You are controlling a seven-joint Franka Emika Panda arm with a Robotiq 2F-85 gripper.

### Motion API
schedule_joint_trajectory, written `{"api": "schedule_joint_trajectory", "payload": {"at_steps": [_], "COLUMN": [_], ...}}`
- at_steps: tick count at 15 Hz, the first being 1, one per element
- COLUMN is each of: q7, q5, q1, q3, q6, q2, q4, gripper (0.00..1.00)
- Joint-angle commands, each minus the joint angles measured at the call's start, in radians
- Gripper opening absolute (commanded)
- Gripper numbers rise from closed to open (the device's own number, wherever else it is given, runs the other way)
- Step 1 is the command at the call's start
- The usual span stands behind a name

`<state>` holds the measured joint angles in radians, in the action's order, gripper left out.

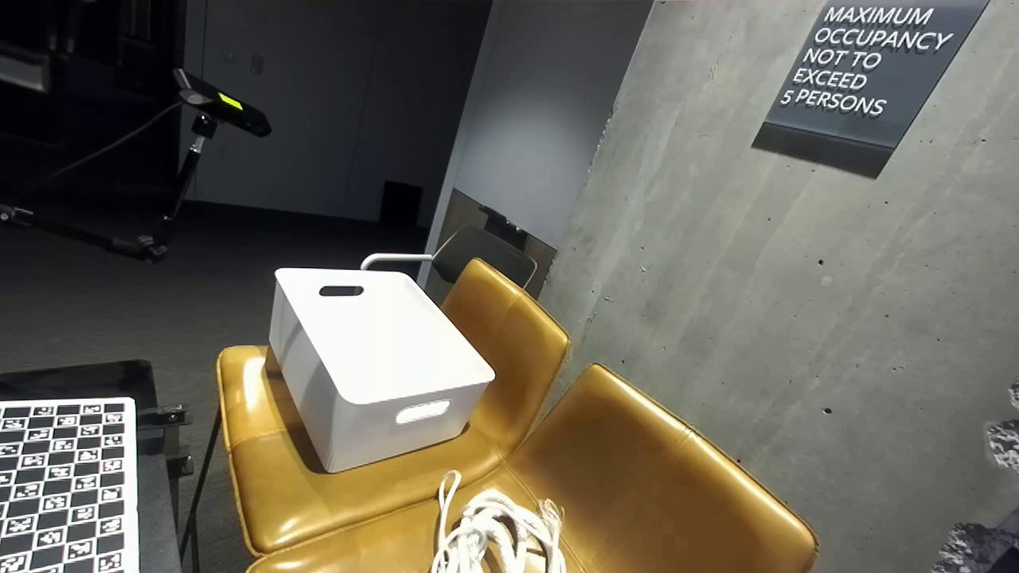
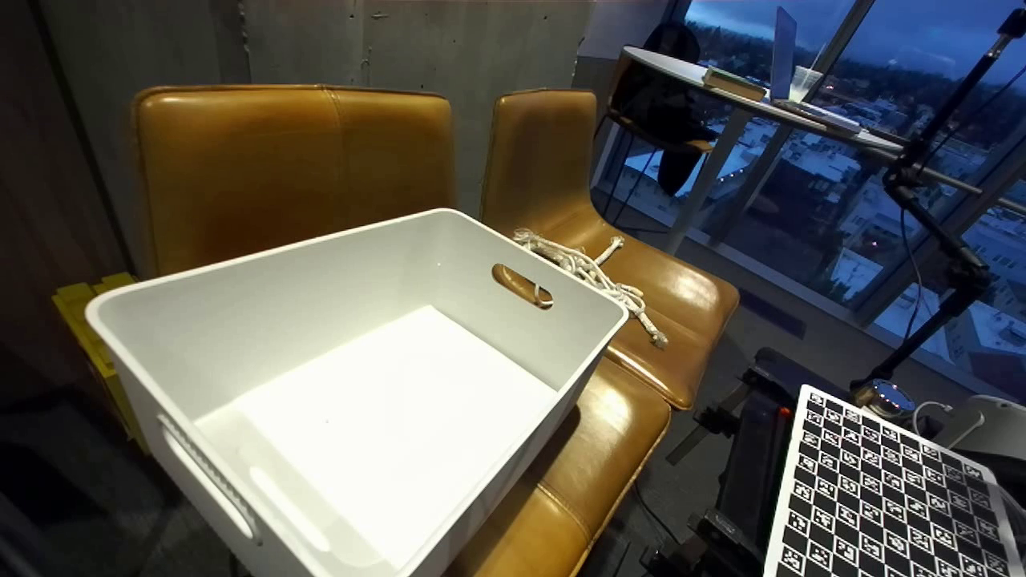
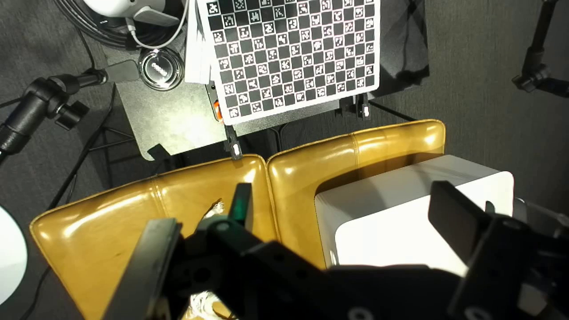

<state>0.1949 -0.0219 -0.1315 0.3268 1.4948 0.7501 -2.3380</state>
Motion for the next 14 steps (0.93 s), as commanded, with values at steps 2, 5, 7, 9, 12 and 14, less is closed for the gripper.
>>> {"api": "schedule_joint_trajectory", "payload": {"at_steps": [2, 5, 7, 9, 12, 14], "q7": [0.011, 0.009, 0.014, 0.027, 0.074, 0.142], "q5": [-0.008, -0.031, -0.043, -0.060, -0.106, -0.140], "q1": [-0.019, 0.007, 0.020, 0.032, 0.049, 0.056], "q3": [-0.012, -0.017, -0.017, -0.014, -0.009, -0.007], "q6": [-0.002, 0.061, 0.154, 0.275, 0.413, 0.452], "q2": [-0.006, -0.093, -0.167, -0.259, -0.413, -0.515], "q4": [0.003, 0.037, 0.044, 0.056, 0.101, 0.146], "gripper": [1.00, 1.00, 1.00, 1.00, 1.00, 1.00]}}
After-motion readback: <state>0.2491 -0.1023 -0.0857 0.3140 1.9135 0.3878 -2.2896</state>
